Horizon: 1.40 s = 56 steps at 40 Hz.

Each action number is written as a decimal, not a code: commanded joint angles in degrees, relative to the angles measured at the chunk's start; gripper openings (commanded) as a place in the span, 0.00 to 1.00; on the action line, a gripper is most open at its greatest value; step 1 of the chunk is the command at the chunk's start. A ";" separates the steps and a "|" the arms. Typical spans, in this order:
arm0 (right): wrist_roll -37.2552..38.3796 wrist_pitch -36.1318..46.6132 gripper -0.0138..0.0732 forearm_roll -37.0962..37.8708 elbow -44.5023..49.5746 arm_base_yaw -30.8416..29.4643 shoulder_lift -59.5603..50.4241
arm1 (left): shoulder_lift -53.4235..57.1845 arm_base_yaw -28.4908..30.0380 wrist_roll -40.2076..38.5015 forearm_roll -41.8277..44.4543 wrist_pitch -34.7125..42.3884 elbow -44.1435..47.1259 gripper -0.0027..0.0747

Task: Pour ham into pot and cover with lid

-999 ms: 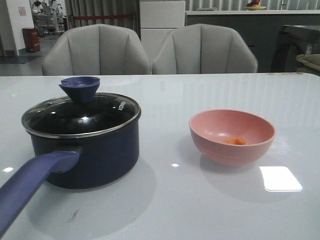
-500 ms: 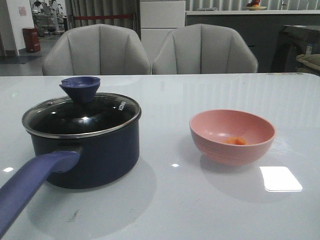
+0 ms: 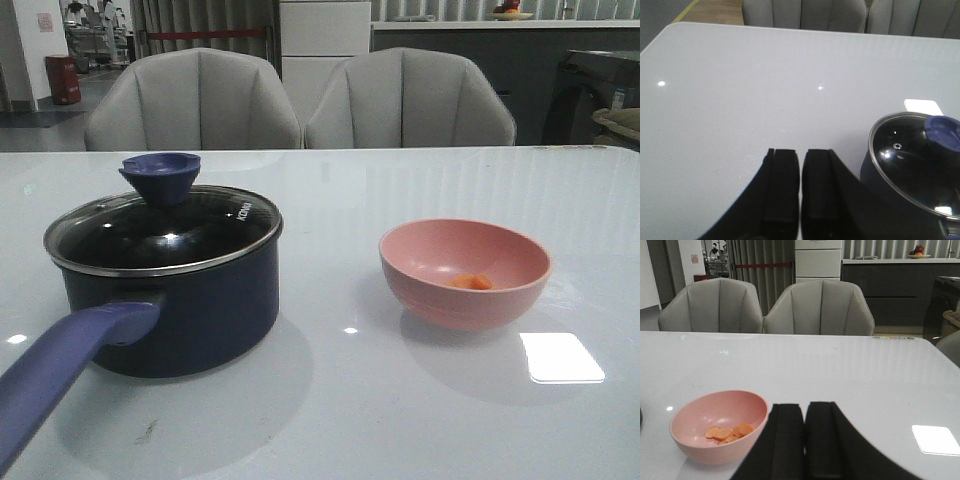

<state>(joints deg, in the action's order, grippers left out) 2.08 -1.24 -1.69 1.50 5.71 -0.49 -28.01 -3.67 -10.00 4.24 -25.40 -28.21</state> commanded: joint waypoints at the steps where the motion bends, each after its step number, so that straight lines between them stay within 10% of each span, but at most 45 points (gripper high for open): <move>1: -0.10 5.14 0.32 0.05 0.57 -0.32 -1.11 | -1.55 0.14 -0.36 1.86 2.72 -2.56 0.42; 10: -0.10 5.14 0.32 0.05 0.57 -0.32 -1.11 | -2.67 0.14 -0.36 4.65 1.54 -3.32 0.83; 28: -0.10 5.14 0.32 0.05 0.57 -0.32 -1.11 | -17.29 -2.20 0.19 -4.24 -14.45 -18.72 0.83; 56: -0.10 5.14 0.32 0.05 0.57 -0.32 -1.11 | -54.97 -22.62 -7.81 -4.24 -25.86 -48.17 0.79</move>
<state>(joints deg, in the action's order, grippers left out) 2.08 -1.24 -1.69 1.50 5.71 -0.49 -81.78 -24.99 -15.89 0.00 -52.95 -72.64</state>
